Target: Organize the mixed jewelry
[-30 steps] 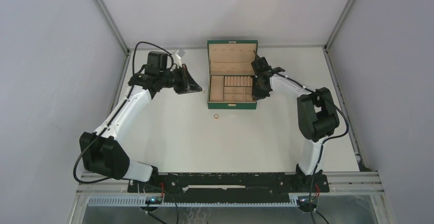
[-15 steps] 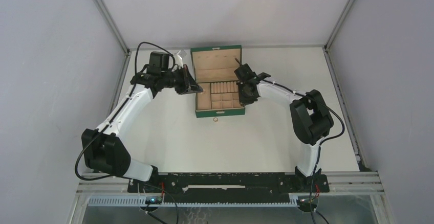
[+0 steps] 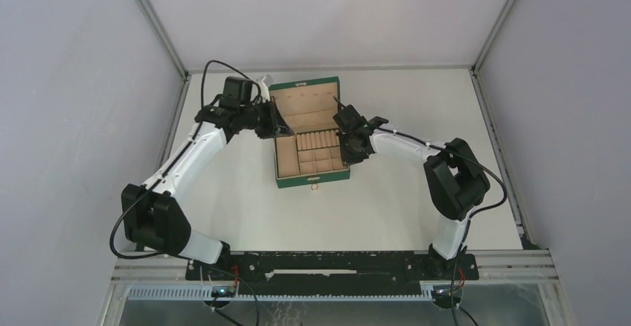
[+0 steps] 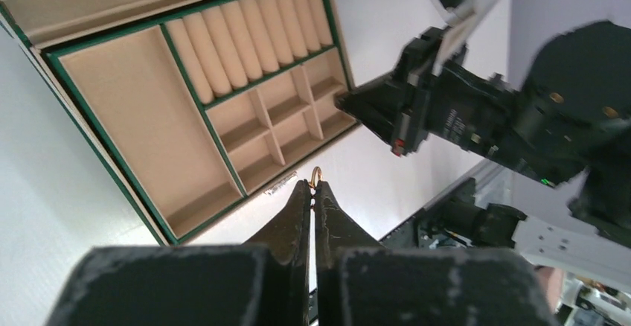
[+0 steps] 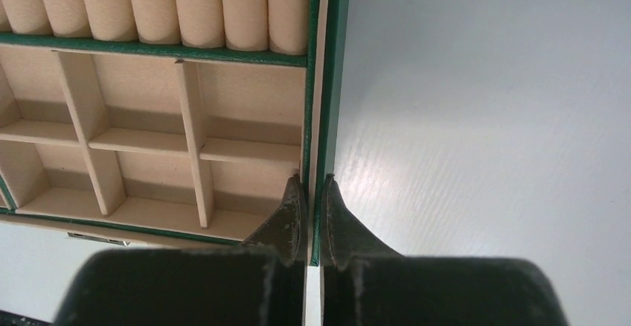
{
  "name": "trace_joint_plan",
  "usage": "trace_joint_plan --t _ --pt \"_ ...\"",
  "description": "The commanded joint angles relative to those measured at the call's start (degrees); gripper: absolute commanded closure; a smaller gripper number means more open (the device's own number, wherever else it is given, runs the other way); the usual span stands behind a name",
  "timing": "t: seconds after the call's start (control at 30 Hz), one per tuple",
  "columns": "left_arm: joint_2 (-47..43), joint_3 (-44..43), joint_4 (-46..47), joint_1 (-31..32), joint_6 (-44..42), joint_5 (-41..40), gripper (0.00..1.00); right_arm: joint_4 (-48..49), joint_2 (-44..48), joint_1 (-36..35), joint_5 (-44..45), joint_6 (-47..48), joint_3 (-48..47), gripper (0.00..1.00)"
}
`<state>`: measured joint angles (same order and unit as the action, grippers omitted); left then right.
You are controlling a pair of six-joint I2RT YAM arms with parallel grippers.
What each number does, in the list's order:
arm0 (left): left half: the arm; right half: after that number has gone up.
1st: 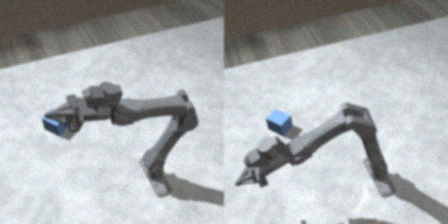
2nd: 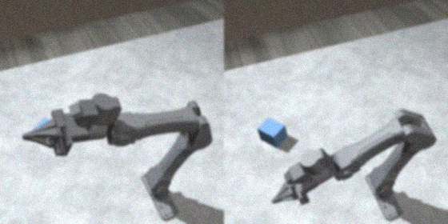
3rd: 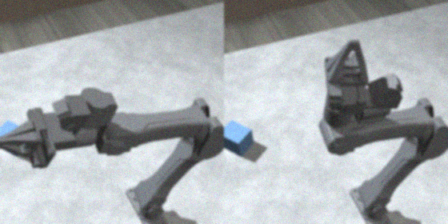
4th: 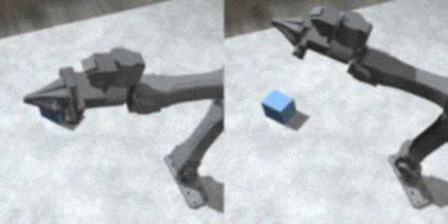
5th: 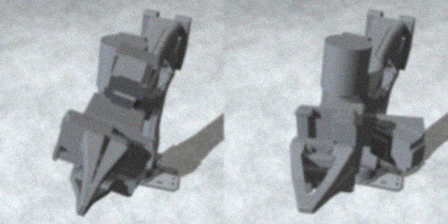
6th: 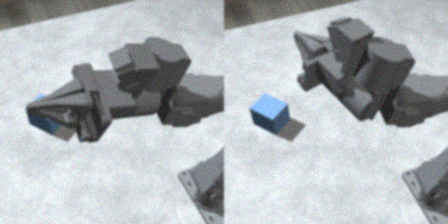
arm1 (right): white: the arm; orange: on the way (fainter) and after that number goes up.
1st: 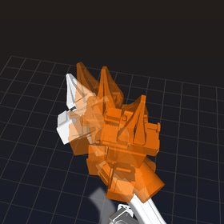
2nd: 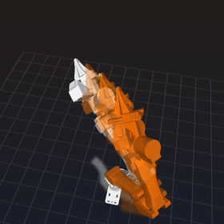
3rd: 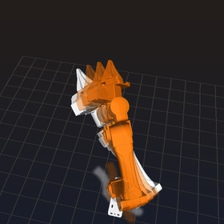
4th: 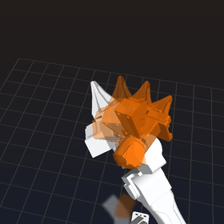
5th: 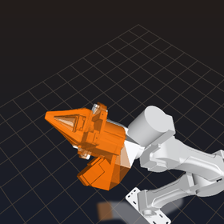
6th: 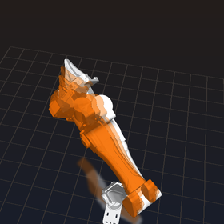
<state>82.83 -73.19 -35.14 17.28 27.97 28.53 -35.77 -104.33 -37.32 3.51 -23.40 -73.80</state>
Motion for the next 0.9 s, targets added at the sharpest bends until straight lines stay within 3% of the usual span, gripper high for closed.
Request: trace_joint_plan --t 0.0,0.07,0.2,0.27,0.6,0.87 --pt "1.9 -1.8 -1.0 2.5 -1.6 -9.3 1.0 -0.4 2.3 -2.7 -5.4 -3.2 0.3 1.0" --pt "2.7 -1.9 -1.0 3.6 -1.2 -12.7 1.0 -0.3 2.6 -2.8 -5.4 -4.0 0.4 0.98" --pt "5.7 -3.3 -1.3 5.5 -0.1 -19.1 1.0 -1.1 4.4 -2.8 -3.6 -4.4 0.4 0.59" --pt "7.6 -4.9 -2.2 6.1 0.6 -21.3 1.0 -1.9 5.8 -2.6 -0.9 -4.5 0.4 0.48" --pt "15.4 -11.3 -4.0 9.0 5.1 -31.4 1.0 -4.5 15.9 1.3 8.0 -5.9 3.2 0.42" --pt "19.8 -13.4 -4.5 13.5 6.6 -40.3 1.0 -5.8 23.5 6.6 7.8 -5.2 7.3 0.42"
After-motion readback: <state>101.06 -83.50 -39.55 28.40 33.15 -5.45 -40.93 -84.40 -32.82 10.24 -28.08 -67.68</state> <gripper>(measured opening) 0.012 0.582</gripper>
